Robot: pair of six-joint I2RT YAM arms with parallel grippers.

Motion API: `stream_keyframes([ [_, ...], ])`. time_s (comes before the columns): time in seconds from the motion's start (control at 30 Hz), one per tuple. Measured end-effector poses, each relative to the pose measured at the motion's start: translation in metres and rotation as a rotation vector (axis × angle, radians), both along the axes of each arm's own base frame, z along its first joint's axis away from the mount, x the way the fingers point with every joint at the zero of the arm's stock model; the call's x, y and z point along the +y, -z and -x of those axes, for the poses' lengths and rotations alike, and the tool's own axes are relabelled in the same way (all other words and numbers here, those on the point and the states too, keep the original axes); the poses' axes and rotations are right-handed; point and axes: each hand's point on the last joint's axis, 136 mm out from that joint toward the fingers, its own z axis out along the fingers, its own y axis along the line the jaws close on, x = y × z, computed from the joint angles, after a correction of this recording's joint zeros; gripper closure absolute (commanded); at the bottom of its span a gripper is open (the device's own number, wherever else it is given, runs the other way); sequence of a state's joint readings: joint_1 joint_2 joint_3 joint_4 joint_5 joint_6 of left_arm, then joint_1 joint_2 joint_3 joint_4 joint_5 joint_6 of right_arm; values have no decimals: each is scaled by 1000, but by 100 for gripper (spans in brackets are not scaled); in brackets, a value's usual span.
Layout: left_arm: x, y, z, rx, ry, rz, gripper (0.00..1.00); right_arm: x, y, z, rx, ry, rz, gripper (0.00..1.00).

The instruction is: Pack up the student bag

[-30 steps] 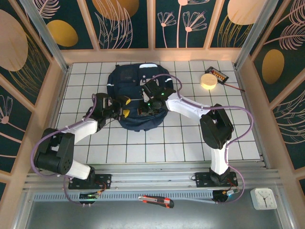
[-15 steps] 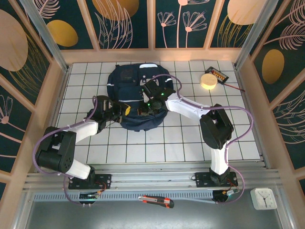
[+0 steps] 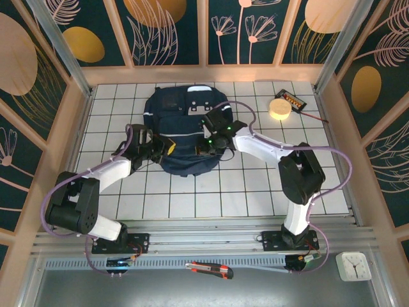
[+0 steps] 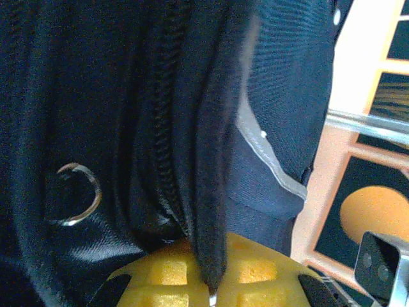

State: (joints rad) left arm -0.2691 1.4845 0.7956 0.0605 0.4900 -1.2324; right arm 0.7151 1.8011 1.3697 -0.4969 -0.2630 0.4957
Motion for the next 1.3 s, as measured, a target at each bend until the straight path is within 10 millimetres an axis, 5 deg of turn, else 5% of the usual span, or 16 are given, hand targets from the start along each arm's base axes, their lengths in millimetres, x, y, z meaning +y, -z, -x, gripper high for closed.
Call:
stream_keyframes([
  [0.13, 2, -8, -9, -31, 101, -105, 100, 2, -5, -2, -14, -2, -19, 100],
  [0.33, 8, 5, -19, 4, 258, -213, 100, 16, -4, 4, -14, -31, -33, 100],
  [0.47, 13, 11, -44, 31, 395, -339, 100, 32, 2, -2, -6, -44, -32, 100],
  [0.5, 15, 13, -52, 26, 416, -371, 93, 37, 4, -5, -4, -45, -36, 100],
  [0.6, 26, 15, -58, 9, 411, -405, 47, 48, 8, -7, 16, -64, -48, 100],
  [0.7, 33, 21, -47, 10, 349, -376, 35, 58, 6, -2, 34, -91, -65, 100],
  [0.93, 39, -8, -7, -41, 35, -113, 37, 64, 4, 12, 66, -131, -75, 100],
  [1.3, 9, -37, -18, -64, -119, 131, 37, 63, 4, 12, 59, -155, -71, 100],
])
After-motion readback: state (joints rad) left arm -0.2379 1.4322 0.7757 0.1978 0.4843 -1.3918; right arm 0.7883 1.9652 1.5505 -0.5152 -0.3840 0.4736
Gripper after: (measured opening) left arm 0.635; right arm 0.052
